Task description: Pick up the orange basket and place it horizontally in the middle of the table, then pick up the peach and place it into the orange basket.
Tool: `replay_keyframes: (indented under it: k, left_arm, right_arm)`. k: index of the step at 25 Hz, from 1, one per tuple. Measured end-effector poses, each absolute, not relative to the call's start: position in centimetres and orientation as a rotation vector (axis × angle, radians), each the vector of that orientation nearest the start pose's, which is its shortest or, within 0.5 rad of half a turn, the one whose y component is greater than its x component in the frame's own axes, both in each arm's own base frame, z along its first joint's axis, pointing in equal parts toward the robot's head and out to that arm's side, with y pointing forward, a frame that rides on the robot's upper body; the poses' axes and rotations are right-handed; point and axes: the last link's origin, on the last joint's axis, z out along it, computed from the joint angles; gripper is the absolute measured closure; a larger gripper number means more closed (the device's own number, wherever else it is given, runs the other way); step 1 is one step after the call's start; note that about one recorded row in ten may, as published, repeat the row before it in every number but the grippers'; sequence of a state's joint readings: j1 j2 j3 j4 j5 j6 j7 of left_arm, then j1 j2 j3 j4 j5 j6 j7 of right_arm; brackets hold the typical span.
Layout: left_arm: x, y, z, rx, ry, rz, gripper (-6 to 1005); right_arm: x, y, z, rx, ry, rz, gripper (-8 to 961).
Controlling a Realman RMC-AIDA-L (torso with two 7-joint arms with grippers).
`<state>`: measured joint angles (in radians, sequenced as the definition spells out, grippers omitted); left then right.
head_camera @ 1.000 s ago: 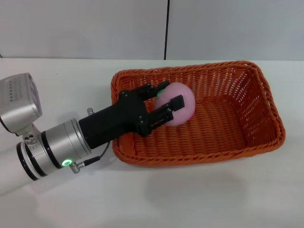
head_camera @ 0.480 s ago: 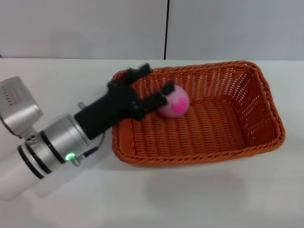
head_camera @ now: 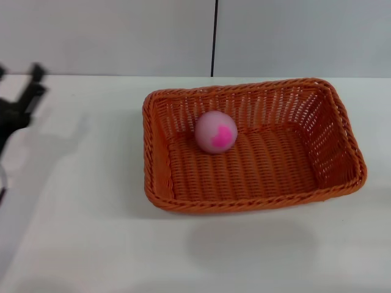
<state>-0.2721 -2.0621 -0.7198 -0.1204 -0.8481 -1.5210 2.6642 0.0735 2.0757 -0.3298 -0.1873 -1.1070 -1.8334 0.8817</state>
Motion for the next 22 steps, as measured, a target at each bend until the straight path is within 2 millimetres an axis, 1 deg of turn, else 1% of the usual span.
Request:
replay_keyframes:
  k: [1,2,3,8,9,12,14,17,22]
  left_arm:
    - [-33.9,26.1,0.6,-1.545,-0.616,-1.056,139]
    - [-35.4,25.2,2.0,-1.494,-0.596,-1.006,139]
    - [-35.8,24.9,2.4,-1.484,-0.588,-0.987,140]
    - [-38.2,22.7,4.2,-1.446,-0.567,-0.877,140]
    - [-38.2,22.7,4.2,-1.446,-0.567,-0.877,140]
    - [-38.6,21.6,4.4,-1.434,-0.567,-0.864,140]
    - [-38.7,21.4,4.4,-1.434,-0.569,-0.862,139]
    - [-38.6,20.8,3.9,-1.434,-0.585,-0.872,139]
    - [-38.3,20.7,3.5,-1.426,-0.594,-0.898,139]
  right_arm:
    - [37.5,17.6,7.9,-1.325,0.586,1.236,344]
    - [37.6,17.9,7.1,-1.320,0.589,1.193,344]
    - [37.6,17.9,7.1,-1.320,0.589,1.193,344]
    - [36.9,19.1,5.0,-1.319,0.572,1.126,344]
    - [36.7,19.3,4.7,-1.317,0.570,1.121,344]
    - [36.3,20.3,4.4,-1.322,0.569,1.128,344]
    - [36.3,20.4,4.4,-1.324,0.569,1.128,344]
    - [36.2,21.0,4.4,-1.330,0.569,1.126,344]
    - [36.3,21.0,4.4,-1.329,0.571,1.117,343]
